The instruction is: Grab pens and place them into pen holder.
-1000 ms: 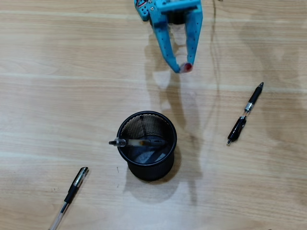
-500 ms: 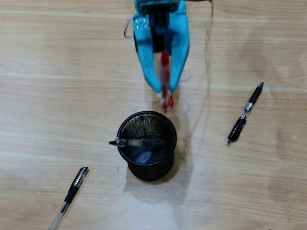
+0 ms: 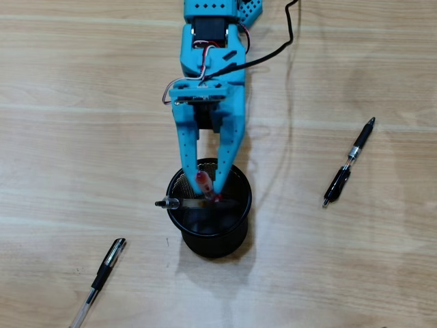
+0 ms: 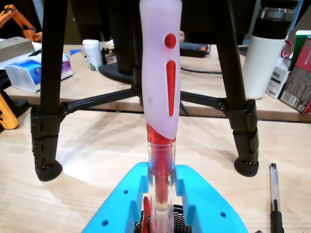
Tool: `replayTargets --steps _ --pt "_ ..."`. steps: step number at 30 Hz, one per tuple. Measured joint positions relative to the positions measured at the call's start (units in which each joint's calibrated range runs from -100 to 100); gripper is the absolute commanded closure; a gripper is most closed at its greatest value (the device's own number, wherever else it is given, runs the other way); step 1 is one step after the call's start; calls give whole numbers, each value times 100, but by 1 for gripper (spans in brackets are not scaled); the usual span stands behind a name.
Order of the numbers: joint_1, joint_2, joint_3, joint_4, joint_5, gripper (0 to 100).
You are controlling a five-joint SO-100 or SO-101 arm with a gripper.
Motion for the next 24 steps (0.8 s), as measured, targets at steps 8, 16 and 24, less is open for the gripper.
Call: replayTargets --steps 8,16,24 --pt "-10 17 -9 0 0 89" --pt "-29 17 -9 0 0 92" --pt "-648 -229 151 371 -31 98"
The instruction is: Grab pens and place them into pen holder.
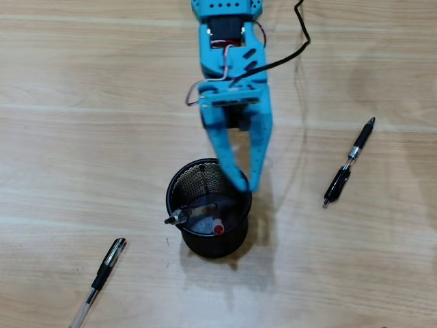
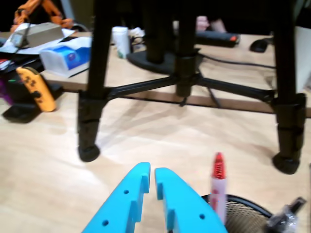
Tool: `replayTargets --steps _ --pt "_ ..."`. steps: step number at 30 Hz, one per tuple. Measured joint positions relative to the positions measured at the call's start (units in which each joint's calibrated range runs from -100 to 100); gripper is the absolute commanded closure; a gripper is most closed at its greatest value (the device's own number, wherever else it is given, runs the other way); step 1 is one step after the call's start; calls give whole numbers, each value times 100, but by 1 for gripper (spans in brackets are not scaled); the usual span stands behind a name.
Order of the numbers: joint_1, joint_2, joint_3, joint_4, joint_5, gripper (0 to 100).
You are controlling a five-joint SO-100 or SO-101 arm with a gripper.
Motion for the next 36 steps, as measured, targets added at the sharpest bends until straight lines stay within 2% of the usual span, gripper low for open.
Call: replayTargets --steps 8,9,11,12,17,30,33,36 --pt "-972 -1003 -35 2564 -317 98" --pt "-1153 -1079 -186 3271 -505 98" --pt "-1343 -1105 -355 3755 -655 98" --pt "-1658 -1113 -719 4480 -993 98" --pt "-2277 -1054 -1553 6042 -1784 98" --pt "-3259 518 -2964 7406 -2840 98" --pt "-3459 773 -3283 8028 -3131 98" --pt "-3525 969 -3620 8416 -3157 98"
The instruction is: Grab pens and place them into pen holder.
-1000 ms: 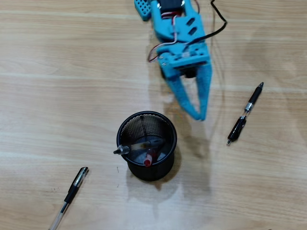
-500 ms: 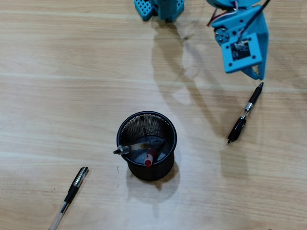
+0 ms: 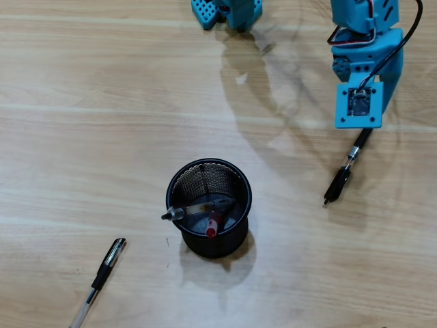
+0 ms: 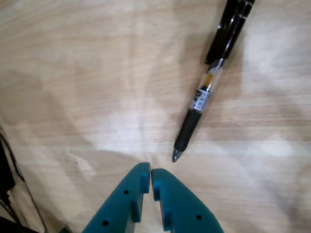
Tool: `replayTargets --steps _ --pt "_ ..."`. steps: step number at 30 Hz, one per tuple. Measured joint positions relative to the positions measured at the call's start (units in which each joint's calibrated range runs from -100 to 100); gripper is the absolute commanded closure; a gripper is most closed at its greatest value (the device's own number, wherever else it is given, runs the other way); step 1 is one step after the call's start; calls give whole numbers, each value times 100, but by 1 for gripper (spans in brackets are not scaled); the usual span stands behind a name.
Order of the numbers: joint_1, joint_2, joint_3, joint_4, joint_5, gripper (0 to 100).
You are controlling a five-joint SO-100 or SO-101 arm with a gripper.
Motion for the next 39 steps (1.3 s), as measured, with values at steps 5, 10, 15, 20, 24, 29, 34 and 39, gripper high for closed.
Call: replayTargets --steps 5,10,15,20,24,29,34,39 --pt "57 331 -399 121 0 85" --pt "10 663 -852 121 177 80" --pt "-10 1138 -1340 121 224 77" --pt "-105 1495 -1544 121 224 74" --pt "-76 1665 -1544 121 140 74" --pt "-95 1903 -1544 121 73 74" --pt "-95 2362 -1544 -35 73 74" --pt "-95 2804 -1633 -535 -16 75"
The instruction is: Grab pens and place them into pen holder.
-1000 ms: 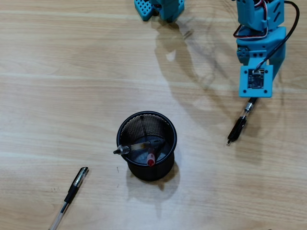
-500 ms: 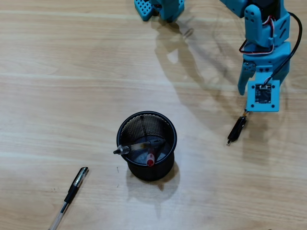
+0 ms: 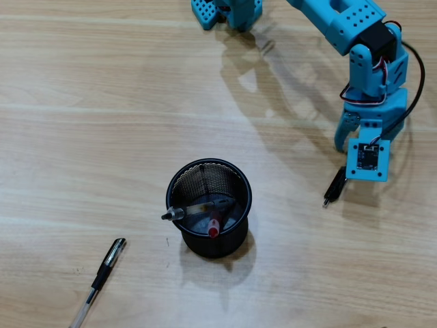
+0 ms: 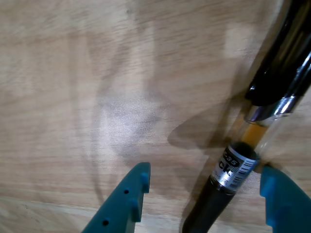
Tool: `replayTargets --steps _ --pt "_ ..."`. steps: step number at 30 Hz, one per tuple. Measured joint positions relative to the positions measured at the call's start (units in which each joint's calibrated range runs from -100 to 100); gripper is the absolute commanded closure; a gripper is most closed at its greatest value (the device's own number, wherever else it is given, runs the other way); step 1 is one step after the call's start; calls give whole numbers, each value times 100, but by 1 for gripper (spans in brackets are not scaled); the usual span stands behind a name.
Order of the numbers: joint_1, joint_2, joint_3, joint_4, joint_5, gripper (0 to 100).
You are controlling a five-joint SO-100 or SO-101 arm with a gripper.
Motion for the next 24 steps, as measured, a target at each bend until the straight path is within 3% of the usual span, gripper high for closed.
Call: replayTargets --steps 11,24 --pt "-48 280 -142 -138 -270 98" --pt "-76 314 -151 -95 -281 98"
